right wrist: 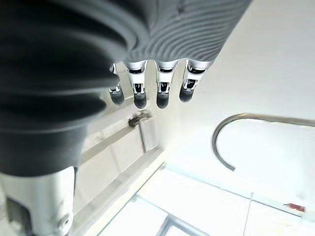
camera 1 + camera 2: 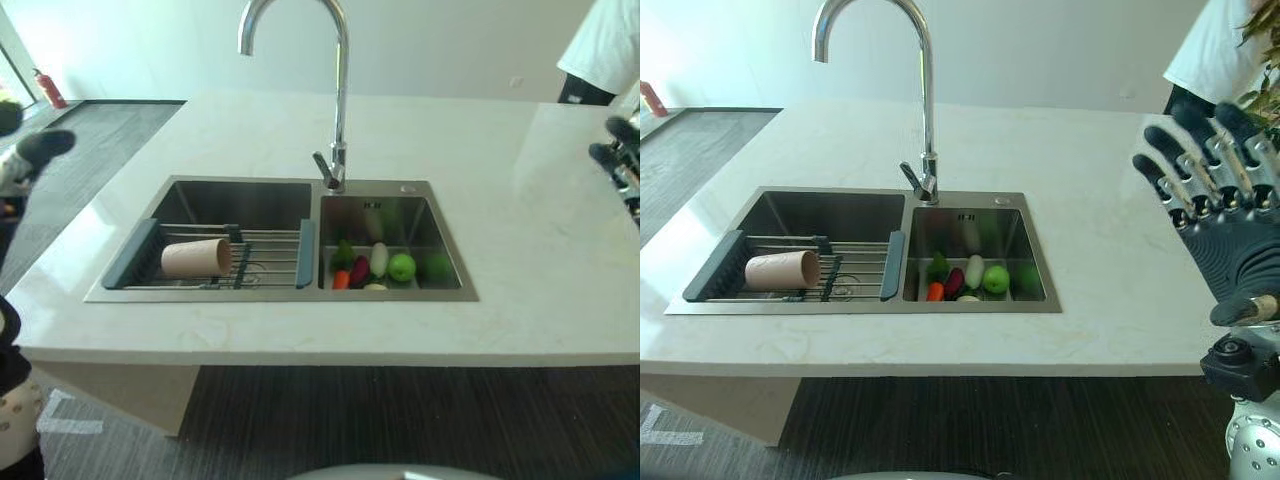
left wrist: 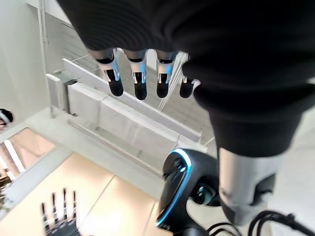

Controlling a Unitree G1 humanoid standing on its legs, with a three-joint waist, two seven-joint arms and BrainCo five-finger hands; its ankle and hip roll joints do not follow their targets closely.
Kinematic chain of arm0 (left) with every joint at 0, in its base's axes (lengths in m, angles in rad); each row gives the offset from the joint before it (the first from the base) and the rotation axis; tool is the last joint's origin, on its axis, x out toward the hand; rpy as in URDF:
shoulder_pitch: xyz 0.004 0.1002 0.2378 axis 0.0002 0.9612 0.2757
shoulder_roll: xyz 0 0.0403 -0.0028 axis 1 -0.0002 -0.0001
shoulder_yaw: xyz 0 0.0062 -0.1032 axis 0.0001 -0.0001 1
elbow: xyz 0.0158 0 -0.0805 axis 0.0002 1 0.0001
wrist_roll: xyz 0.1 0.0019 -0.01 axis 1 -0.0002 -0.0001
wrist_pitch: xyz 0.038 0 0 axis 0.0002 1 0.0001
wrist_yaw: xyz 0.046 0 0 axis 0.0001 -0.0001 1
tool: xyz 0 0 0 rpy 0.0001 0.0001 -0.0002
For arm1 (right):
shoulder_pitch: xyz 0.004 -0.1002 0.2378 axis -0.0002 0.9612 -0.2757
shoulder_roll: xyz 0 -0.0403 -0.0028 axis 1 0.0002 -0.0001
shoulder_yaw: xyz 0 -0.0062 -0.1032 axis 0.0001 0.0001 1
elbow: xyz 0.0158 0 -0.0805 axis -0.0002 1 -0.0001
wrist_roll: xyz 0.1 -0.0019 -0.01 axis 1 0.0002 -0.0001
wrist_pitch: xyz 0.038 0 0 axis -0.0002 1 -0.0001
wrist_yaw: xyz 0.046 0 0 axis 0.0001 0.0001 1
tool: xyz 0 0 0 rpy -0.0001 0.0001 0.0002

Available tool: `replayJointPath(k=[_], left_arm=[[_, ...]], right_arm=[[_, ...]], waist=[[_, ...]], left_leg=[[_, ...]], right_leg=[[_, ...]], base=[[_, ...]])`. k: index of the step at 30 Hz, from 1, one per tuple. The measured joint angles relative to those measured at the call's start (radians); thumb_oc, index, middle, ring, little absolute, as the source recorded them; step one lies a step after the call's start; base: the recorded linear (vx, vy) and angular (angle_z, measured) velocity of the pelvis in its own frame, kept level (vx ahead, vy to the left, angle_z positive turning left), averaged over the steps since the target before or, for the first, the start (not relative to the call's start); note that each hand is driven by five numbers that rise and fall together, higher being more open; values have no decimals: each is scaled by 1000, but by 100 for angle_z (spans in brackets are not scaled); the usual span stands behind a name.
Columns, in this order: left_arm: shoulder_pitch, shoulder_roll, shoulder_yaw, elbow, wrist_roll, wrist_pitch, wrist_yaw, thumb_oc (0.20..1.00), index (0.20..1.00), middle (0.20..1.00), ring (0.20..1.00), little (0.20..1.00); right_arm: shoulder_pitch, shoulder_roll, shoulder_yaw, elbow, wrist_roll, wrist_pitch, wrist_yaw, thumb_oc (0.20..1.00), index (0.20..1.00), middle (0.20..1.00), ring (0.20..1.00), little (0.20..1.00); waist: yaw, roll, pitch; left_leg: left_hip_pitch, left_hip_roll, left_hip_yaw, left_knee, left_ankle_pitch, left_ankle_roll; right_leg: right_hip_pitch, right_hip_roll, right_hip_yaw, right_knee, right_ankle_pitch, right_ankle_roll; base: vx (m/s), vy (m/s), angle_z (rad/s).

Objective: Place the dishes in the dishwasher.

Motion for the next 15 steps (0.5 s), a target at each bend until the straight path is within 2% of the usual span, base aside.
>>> replayJointPath(k=[1,3,4,5,6,7,8,9,10,11,12,13,15], left_arm=[[-6,-37,-1,-1,-9,10,8,1000,1000,1000,1000,1000],[-7,-77,-5,-2,-35,14,66,1000,1000,1000,1000,1000],[-16,-100,-16,-3,-35,17,98,1000,1000,1000,1000,1000],[-29,-117,-35,1,-29,23,127,1000,1000,1000,1000,1000],[-58,-132,-51,13,-28,39,158,1000,1000,1000,1000,1000],[-57,-133,-53,13,-28,40,175,1000,1000,1000,1000,1000],[-67,-132,-55,17,-28,39,210,1000,1000,1000,1000,1000],[-70,-131,-80,15,-28,41,227,1000,1000,1000,1000,1000],[-67,-133,-94,14,-20,55,233,1000,1000,1000,1000,1000],[-67,-144,-101,16,-5,50,244,1000,1000,1000,1000,1000],[-60,-155,-124,11,3,43,259,1000,1000,1000,1000,1000],[-65,-165,-139,12,16,48,262,1000,1000,1000,1000,1000],[-72,-184,-167,9,25,46,267,1000,1000,1000,1000,1000]], right_arm=[[5,-1,-2,38,-7,6,-3,1000,1000,1000,1000,1000],[31,-32,-7,73,-25,29,-50,1000,1000,1000,1000,1000],[25,-38,7,74,-37,41,-70,1000,1000,1000,1000,1000],[11,-34,32,82,-62,49,-92,1000,1000,1000,1000,1000],[1,-25,48,93,-90,57,-121,1000,1000,1000,1000,1000],[-9,-23,54,95,-101,66,-138,1000,1000,1000,1000,1000],[-63,-16,74,96,-139,75,-181,1000,1000,1000,1000,1000],[-99,-5,95,96,-159,76,-209,1000,1000,1000,1000,1000],[-104,-5,106,96,-176,75,-221,1000,1000,1000,1000,1000],[-106,20,122,99,-185,74,-235,1000,1000,1000,1000,1000],[-106,44,143,100,-197,74,-254,1000,1000,1000,1000,1000],[-102,54,158,102,-204,76,-262,1000,1000,1000,1000,1000],[-93,69,186,102,-220,80,-273,1000,1000,1000,1000,1000]], waist=[[0,2,-9],[8,27,-16],[13,32,-18],[21,23,-16],[25,-20,0],[34,-42,3],[40,-54,4],[31,-41,0],[20,-32,1],[25,-23,-4],[23,-10,-7],[14,1,-5],[15,18,4]], left_leg=[[-3,0,-9,4,-7,-5],[-5,5,-28,10,-12,-13],[-4,7,-27,26,-24,-49],[-17,10,-29,94,-35,-113],[-95,3,-40,271,-29,-164],[-144,7,-50,350,-44,-179],[-199,102,-50,448,-81,-175],[-181,178,-53,383,-80,-175],[-160,229,-67,319,-73,-188],[-130,255,-83,237,-62,-196],[-88,281,-81,117,-49,-195],[-67,301,-88,53,-37,-217],[-63,339,-83,37,-17,-249]], right_leg=[[14,7,0,-17,9,-16],[61,31,8,-96,33,-39],[73,35,6,-112,37,-47],[91,32,24,-134,34,-67],[109,1,32,-162,43,-111],[111,-13,36,-170,51,-122],[136,2,30,-220,72,-102],[148,18,27,-225,80,-98],[157,20,31,-224,84,-97],[155,22,34,-229,87,-81],[154,25,41,-232,89,-83],[153,25,47,-232,91,-83],[148,15,52,-231,95,-72]], base=[[106,-99,25],[107,-130,27],[90,-96,21],[110,72,22],[103,115,10],[97,143,-10],[104,229,-25],[124,273,-11],[144,371,-6],[101,285,-12],[98,388,-11],[72,326,-3],[51,349,-6]])
